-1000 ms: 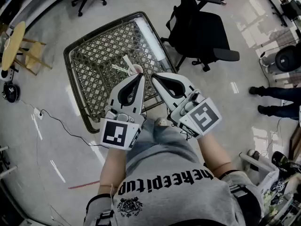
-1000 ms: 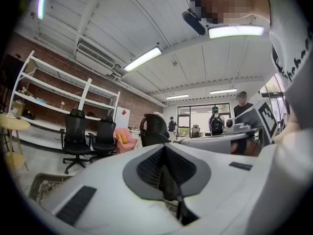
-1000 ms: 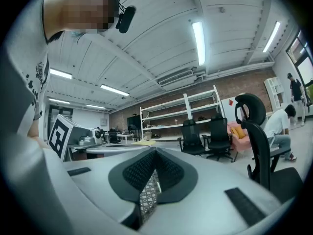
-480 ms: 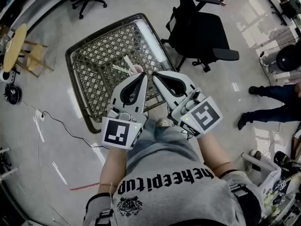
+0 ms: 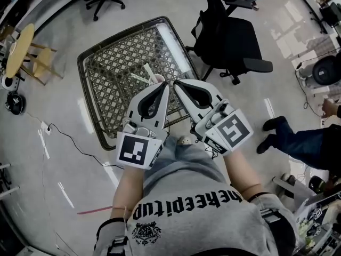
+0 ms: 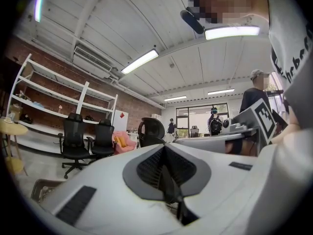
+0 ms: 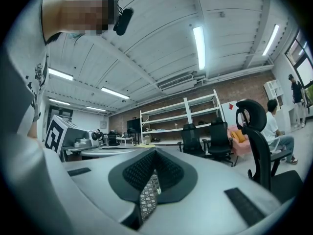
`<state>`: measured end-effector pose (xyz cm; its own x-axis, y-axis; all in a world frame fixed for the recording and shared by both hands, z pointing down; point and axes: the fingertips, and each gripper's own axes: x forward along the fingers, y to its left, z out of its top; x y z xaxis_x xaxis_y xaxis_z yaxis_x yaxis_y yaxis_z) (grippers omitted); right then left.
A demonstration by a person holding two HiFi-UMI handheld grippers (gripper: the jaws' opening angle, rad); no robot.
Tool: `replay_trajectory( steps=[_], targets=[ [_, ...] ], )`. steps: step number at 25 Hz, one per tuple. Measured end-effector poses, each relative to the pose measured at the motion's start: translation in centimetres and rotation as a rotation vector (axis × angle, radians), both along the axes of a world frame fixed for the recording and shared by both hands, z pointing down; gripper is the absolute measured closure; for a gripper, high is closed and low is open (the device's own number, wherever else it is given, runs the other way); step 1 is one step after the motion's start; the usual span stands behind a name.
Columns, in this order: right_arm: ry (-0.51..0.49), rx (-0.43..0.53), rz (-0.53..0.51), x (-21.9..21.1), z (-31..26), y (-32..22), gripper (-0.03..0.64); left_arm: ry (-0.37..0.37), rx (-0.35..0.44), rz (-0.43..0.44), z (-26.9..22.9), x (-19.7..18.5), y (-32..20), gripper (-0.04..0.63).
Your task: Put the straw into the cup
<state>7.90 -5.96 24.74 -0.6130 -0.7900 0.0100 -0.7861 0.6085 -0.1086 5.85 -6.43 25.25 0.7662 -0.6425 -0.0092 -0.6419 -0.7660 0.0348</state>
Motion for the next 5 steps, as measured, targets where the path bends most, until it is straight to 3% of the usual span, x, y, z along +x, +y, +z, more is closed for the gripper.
replay_trajectory(
  steps=[5],
  targets=[
    [-0.004,0.0,-0.004,-0.08,-0.73,-0.73,0.614,0.005,-0.01,-0.011,-0.58,-0.26,-0.76,0.571]
  ],
)
